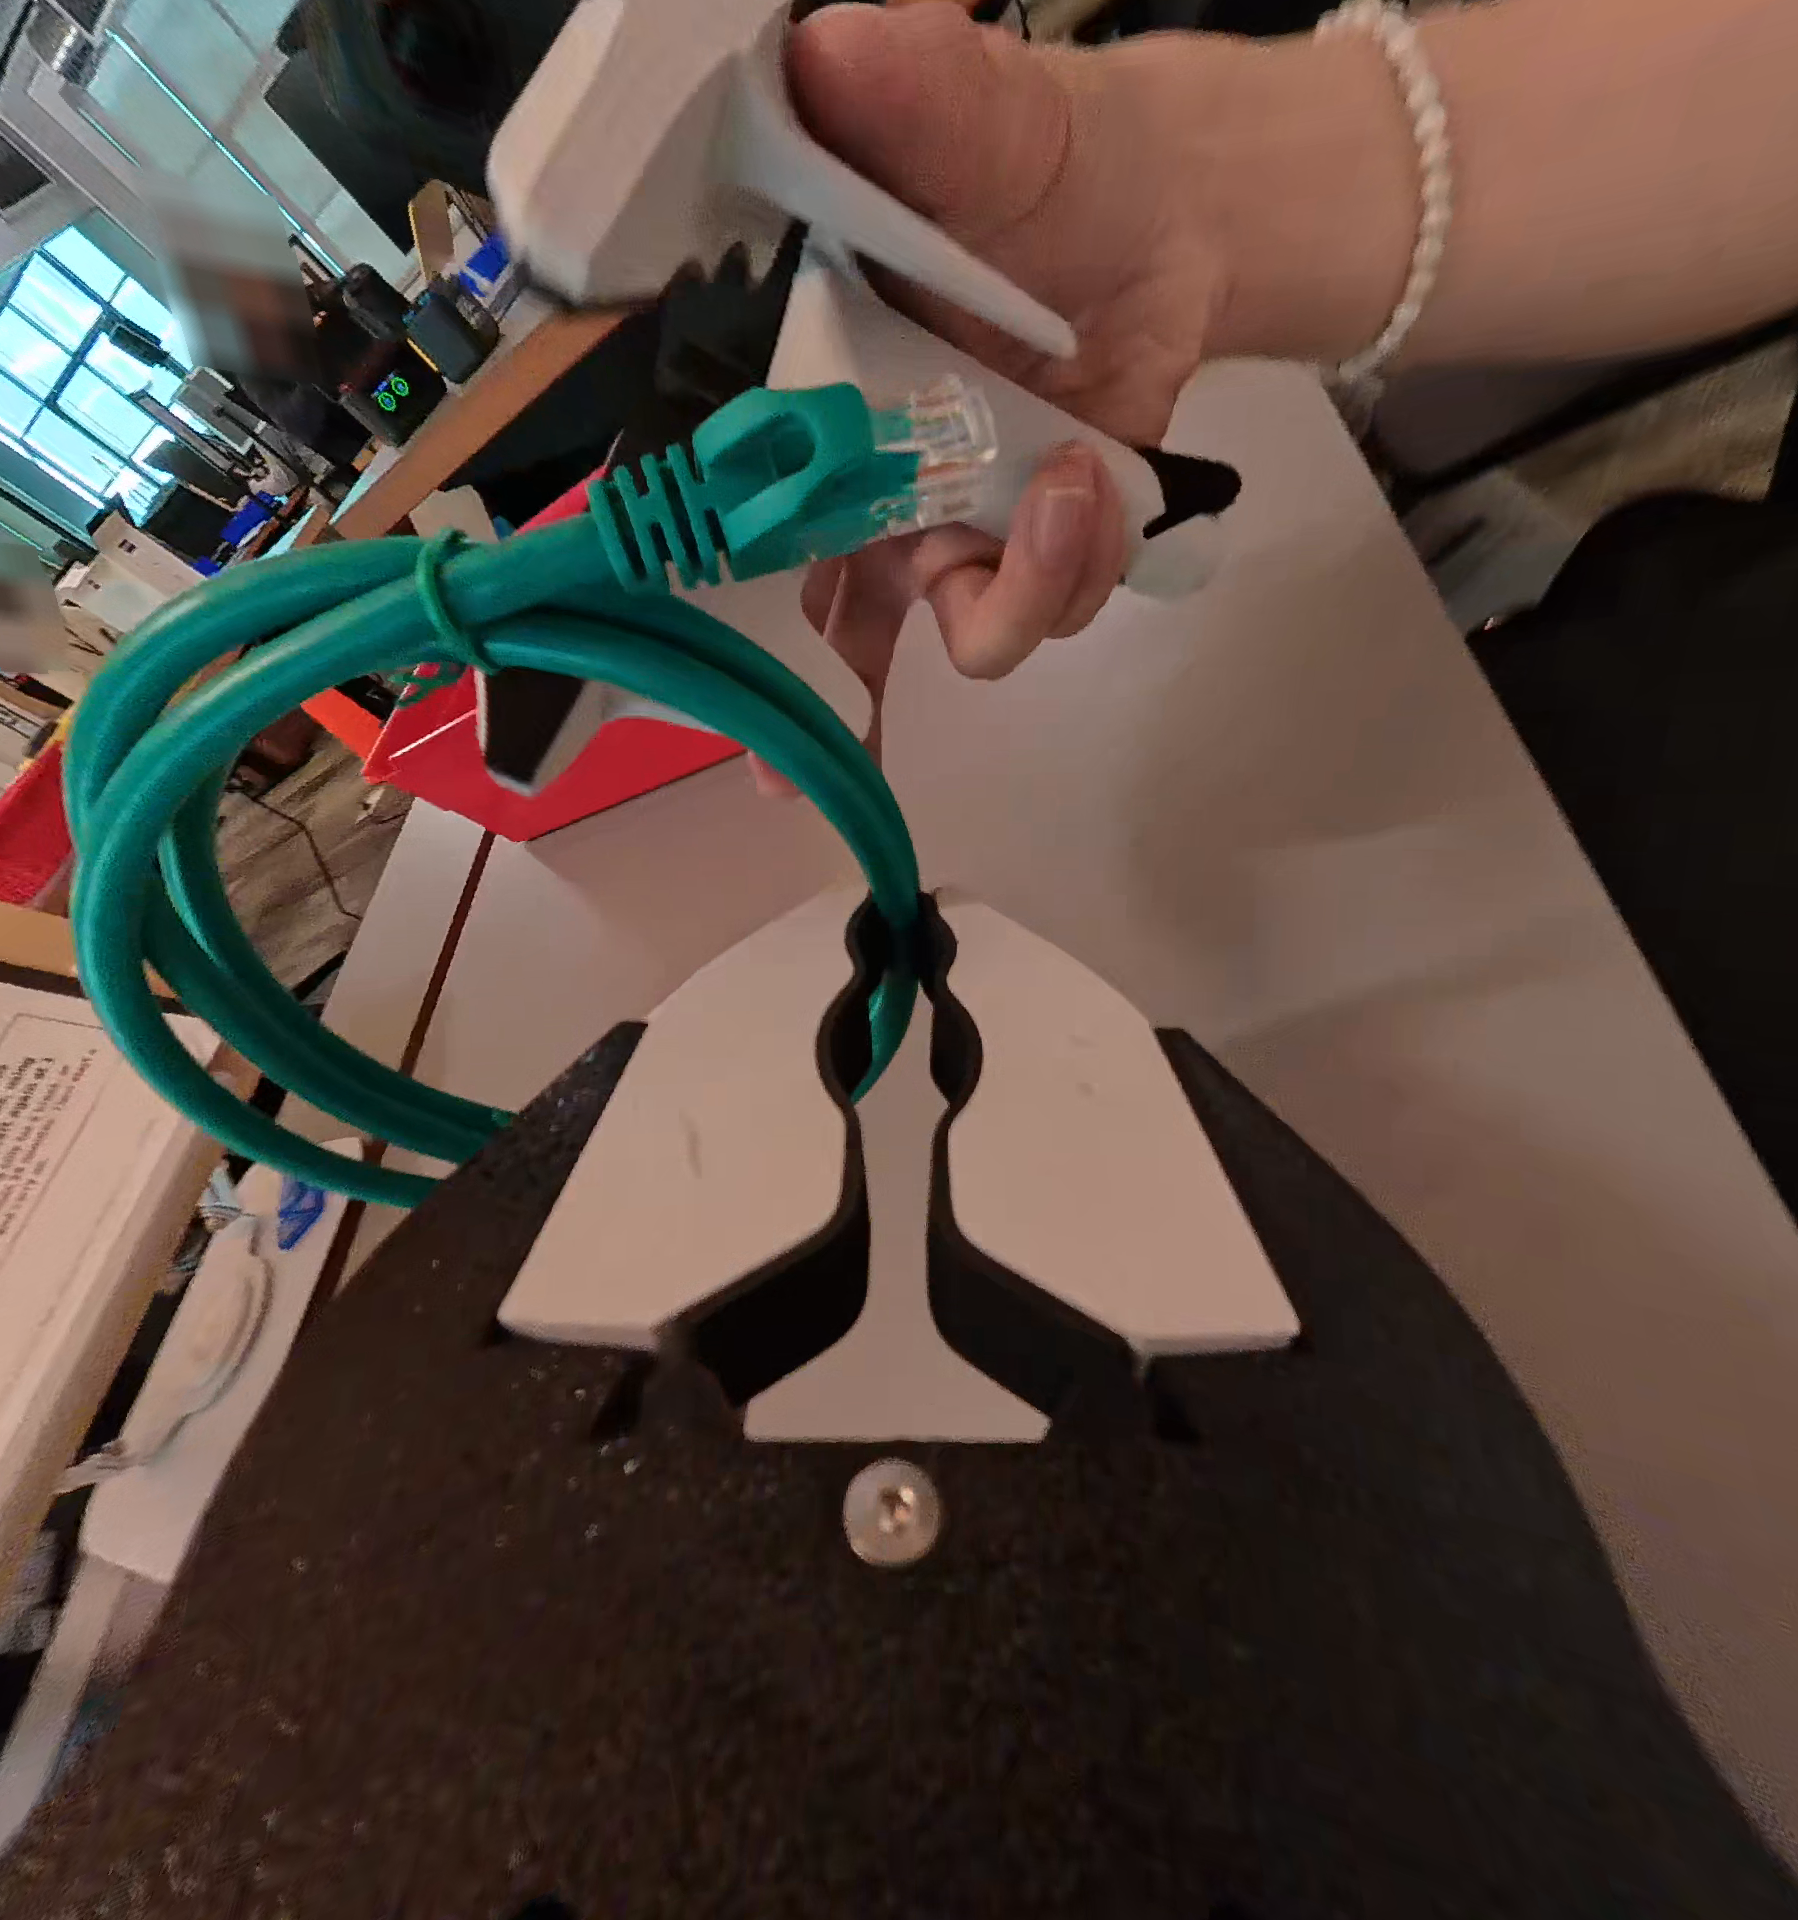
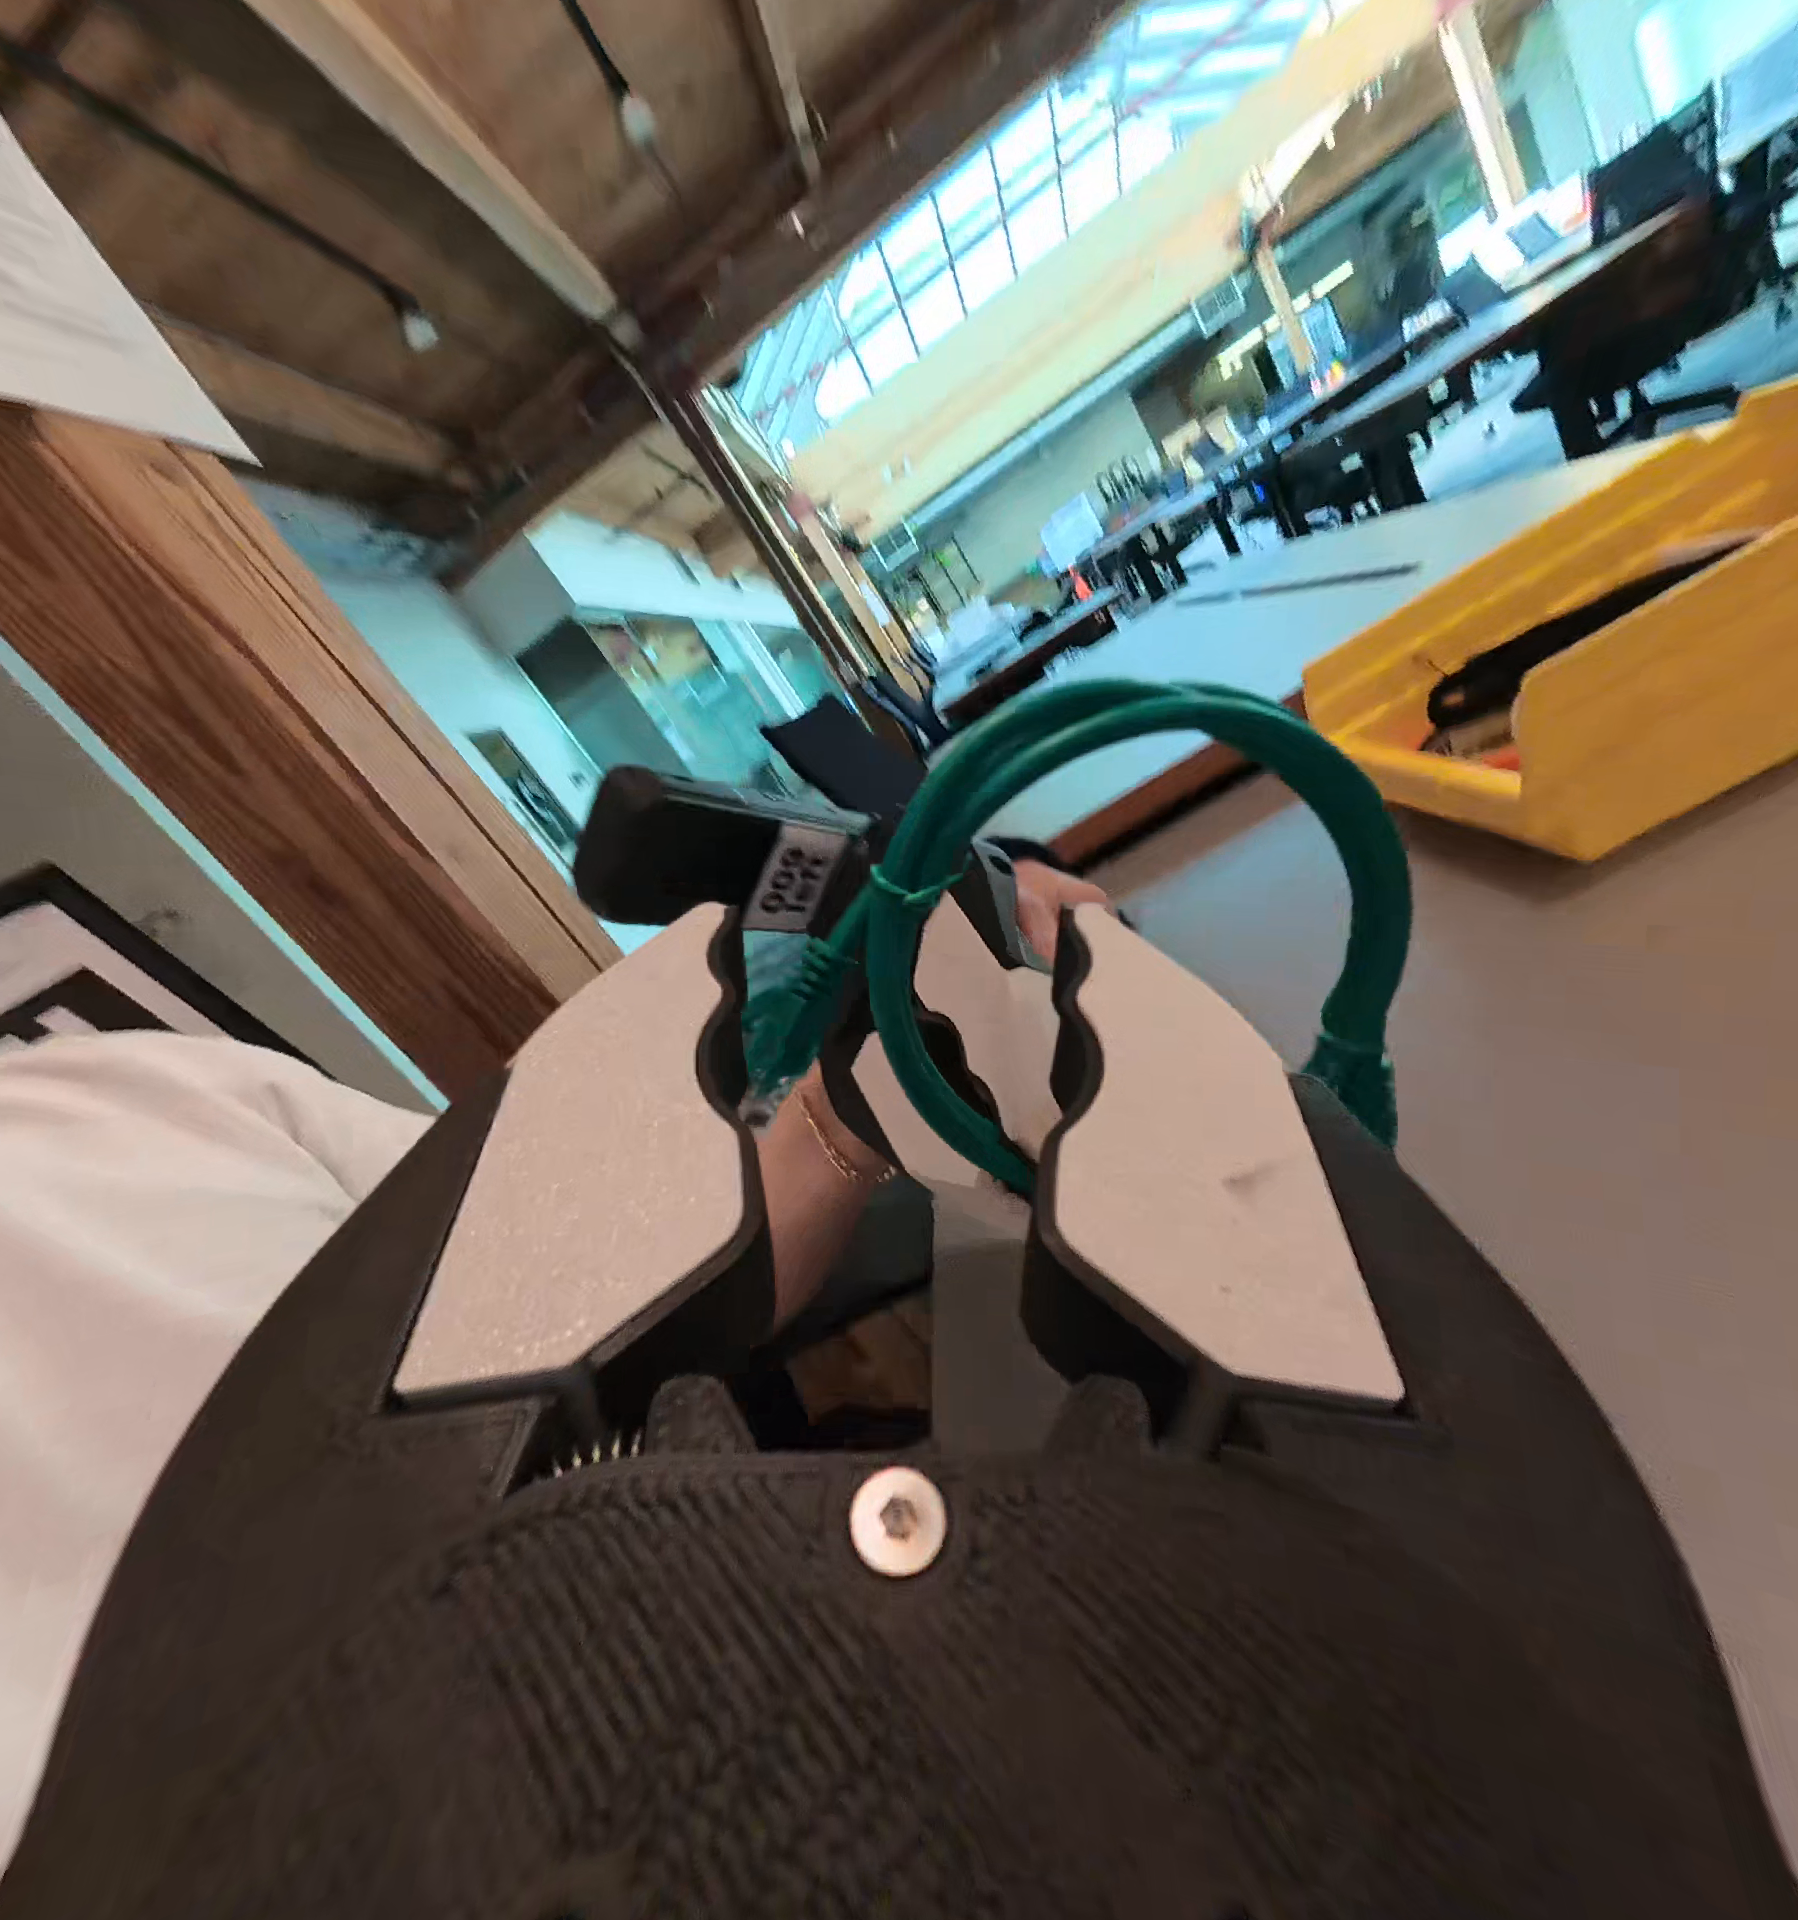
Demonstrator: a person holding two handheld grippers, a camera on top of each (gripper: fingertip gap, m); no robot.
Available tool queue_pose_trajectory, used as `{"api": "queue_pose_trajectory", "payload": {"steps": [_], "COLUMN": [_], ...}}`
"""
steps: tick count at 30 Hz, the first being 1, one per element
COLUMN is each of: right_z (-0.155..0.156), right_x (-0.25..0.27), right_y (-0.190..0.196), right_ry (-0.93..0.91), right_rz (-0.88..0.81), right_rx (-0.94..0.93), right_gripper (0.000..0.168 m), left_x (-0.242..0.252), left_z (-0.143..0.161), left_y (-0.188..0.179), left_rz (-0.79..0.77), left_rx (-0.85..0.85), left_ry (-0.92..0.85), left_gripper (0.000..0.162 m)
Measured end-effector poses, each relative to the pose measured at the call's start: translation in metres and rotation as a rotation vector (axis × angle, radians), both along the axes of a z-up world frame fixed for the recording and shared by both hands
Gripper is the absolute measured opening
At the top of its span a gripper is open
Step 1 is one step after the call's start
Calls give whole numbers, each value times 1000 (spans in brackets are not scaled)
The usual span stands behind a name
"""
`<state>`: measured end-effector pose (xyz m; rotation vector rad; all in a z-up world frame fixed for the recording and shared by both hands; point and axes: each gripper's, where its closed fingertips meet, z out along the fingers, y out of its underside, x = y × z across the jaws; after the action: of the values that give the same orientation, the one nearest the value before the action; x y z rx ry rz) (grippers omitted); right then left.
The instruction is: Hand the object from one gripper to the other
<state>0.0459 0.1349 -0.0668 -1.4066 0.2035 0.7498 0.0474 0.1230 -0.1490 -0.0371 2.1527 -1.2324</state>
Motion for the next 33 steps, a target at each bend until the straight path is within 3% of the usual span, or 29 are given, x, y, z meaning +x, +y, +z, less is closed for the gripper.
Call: {"api": "queue_pose_trajectory", "payload": {"steps": [2, 4, 12, 16, 19, 22, 28, 33], "right_z": [-8, -10, -12, 9, 23, 28, 32, 33], "right_x": [0, -2, -5, 14, 38, 49, 44, 37], "right_y": [5, 6, 3, -5, -13, -18, -16, -15], "right_ry": [-47, -94, -200, -211, -158, -69, 33, 91], "right_rz": [-32, -30, 5, -135, -312, -395, -384, -302], "right_rx": [-43, -33, -12, 95, 193, 261, 301, 297], "right_gripper": [49, 20, 15, 14, 13, 13, 13, 13], "left_x": [1, 3, 8, 20, 20, 20, 24, 32], "left_z": [-7, -13, -14, 13, 44, 69, 83, 77], "left_y": [0, 2, 3, 15, 14, 4, -14, -9], "left_rz": [3, 21, 67, 195, 257, 335, 512, 591], "left_rx": [63, 106, 67, -99, -186, -165, -46, 12], "left_ry": [-19, -20, 6, -4, -118, -319, -648, -693], "left_gripper": [5, 5, 7, 37, 44, 43, 39, 37]}}
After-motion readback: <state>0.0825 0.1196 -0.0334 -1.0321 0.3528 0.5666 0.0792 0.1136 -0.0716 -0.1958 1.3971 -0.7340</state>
